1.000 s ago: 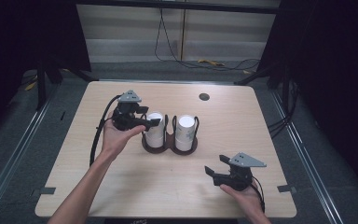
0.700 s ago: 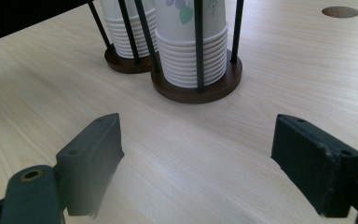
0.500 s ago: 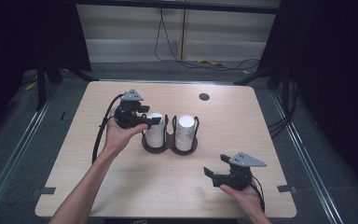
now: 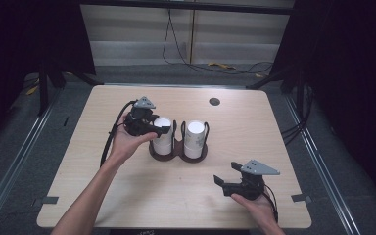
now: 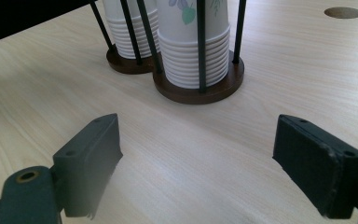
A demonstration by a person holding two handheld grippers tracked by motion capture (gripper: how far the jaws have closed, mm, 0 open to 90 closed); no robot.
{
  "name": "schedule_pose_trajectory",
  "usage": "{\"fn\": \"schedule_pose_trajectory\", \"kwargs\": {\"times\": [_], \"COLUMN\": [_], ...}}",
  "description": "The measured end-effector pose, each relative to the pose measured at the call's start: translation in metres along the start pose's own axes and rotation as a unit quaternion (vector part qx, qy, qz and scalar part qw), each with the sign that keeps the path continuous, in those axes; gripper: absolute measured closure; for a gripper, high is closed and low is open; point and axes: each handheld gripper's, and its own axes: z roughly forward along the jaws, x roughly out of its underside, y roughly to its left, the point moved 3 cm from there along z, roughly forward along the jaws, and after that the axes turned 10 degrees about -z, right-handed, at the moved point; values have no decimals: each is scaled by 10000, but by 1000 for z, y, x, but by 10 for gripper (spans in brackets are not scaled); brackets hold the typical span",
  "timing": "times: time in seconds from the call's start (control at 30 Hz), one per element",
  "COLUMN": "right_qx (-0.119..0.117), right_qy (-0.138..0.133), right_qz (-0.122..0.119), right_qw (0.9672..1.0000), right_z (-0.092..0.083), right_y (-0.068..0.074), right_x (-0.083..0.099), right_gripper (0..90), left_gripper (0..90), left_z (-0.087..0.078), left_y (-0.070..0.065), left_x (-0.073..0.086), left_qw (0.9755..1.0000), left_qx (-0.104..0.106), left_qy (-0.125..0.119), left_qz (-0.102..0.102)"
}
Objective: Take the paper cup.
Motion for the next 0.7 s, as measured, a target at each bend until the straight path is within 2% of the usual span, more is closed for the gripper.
{"fn": "schedule_pose_trajectory", "kwargs": {"times": [0.07, 0.17, 0.27, 0.33, 0.43, 0.7], "right_qx": [9, -6, -16, -10, -11, 13], "right_qy": [7, 8, 5, 8, 1, 13], "right_qz": [-8, 10, 10, 12, 17, 61], "right_qw": [10000, 10000, 10000, 10000, 10000, 10000], "right_z": [0, 1, 0, 1, 1, 1], "right_y": [0, 0, 0, 0, 0, -1], "right_x": [0, 0, 0, 0, 0, 1], "right_gripper": [149, 149, 149, 149, 149, 149], "left_gripper": [343, 331, 299, 295, 297, 301], "left_z": [2, 3, 5, 7, 9, 11], "left_y": [2, 2, 1, 0, 2, 1], "left_x": [0, 0, 0, 0, 0, 1], "left_qw": [9999, 9999, 9998, 9997, 9995, 9995], "left_qx": [72, 66, 101, 33, 60, -56], "left_qy": [0, 27, 79, 164, 200, 283], "left_qz": [-74, -81, -181, -154, -238, -127]}}
